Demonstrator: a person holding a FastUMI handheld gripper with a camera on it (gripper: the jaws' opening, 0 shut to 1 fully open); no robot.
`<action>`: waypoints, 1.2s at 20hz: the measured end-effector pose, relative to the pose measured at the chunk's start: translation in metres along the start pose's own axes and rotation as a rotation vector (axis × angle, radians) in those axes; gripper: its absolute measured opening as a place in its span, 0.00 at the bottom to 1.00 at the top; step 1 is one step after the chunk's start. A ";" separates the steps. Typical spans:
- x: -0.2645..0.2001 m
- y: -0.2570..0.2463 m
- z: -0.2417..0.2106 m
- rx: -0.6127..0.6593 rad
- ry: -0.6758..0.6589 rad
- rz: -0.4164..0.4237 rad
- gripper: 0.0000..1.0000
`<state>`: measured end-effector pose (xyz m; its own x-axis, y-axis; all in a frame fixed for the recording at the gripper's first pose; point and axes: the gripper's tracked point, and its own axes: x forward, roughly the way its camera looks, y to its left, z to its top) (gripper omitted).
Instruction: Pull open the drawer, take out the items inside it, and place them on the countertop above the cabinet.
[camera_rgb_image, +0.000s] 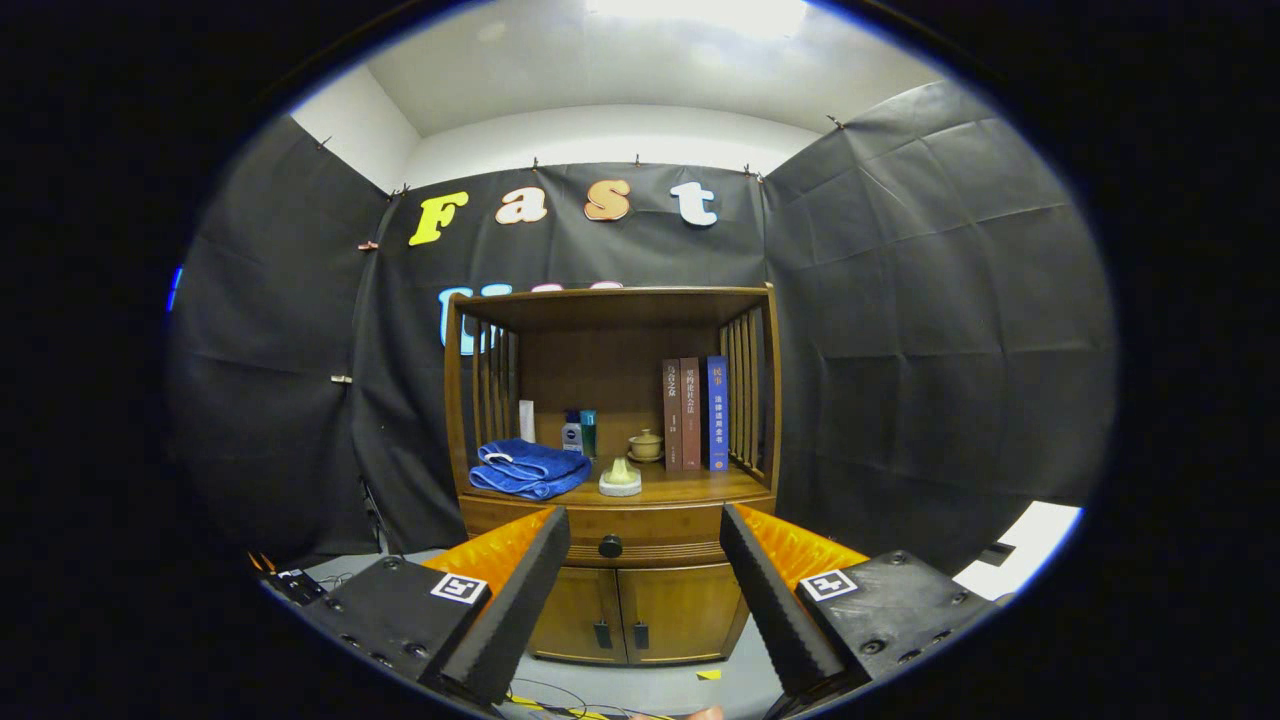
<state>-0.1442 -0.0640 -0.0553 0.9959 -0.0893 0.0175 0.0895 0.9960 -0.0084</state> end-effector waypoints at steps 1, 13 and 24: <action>0.001 0.002 0.000 0.000 0.002 0.003 0.98; 0.004 0.006 0.001 0.001 0.020 0.003 0.98; 0.004 0.006 -0.001 0.032 0.023 0.001 0.98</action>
<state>-0.1395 -0.0586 -0.0558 0.9961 -0.0878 -0.0057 0.0879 0.9958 0.0240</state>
